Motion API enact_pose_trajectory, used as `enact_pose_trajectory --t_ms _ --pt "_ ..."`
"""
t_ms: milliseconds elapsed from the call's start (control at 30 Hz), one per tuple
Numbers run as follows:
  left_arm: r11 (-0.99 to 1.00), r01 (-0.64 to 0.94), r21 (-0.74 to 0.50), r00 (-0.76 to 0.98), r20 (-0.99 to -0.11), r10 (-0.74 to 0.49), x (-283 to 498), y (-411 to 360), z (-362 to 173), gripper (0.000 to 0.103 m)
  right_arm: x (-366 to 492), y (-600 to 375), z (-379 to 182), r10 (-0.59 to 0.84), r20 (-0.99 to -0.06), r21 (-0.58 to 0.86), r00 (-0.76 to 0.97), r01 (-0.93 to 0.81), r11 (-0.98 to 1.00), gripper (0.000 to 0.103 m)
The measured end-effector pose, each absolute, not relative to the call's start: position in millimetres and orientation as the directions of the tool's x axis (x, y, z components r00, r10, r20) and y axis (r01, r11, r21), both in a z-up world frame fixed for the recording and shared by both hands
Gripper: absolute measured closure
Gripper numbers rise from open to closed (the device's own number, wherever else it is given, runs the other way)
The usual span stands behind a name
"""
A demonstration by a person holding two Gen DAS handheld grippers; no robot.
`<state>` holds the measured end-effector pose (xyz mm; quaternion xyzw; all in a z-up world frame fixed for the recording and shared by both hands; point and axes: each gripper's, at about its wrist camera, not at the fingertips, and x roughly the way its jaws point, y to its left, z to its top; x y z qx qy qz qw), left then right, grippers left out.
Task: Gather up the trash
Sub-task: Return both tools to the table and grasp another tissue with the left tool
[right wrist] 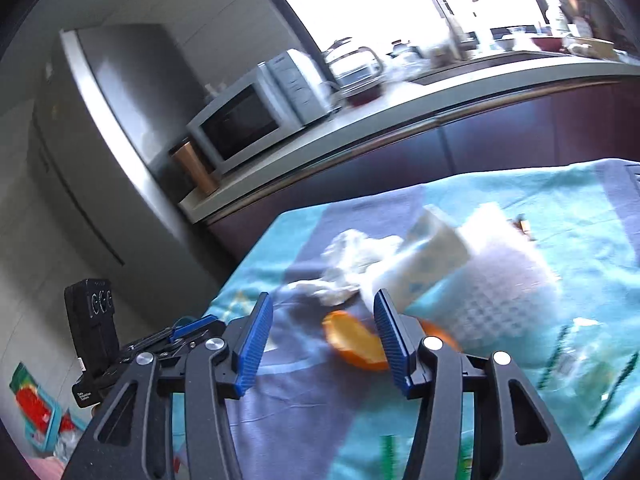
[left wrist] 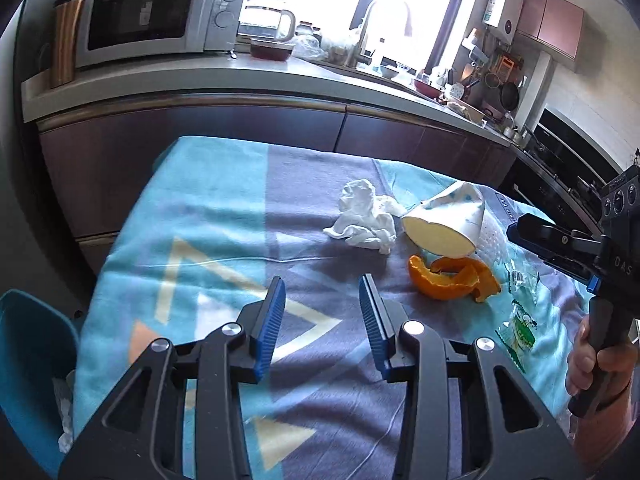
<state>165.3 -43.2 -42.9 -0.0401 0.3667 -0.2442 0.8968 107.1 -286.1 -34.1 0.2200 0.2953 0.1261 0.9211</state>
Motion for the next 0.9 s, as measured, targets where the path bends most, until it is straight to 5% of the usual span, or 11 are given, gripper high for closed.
enact_pose_trajectory --t_ms 667,900 --pt "0.901 0.358 -0.245 0.537 -0.735 -0.413 244 -119 -70 0.055 174 -330 -58 0.330 -0.545 0.474 0.771 -0.042 0.879 0.045" --pt "0.902 0.367 -0.227 0.522 -0.752 -0.402 246 -130 -80 0.070 175 -327 -61 0.327 -0.565 0.454 0.758 -0.045 0.890 0.058"
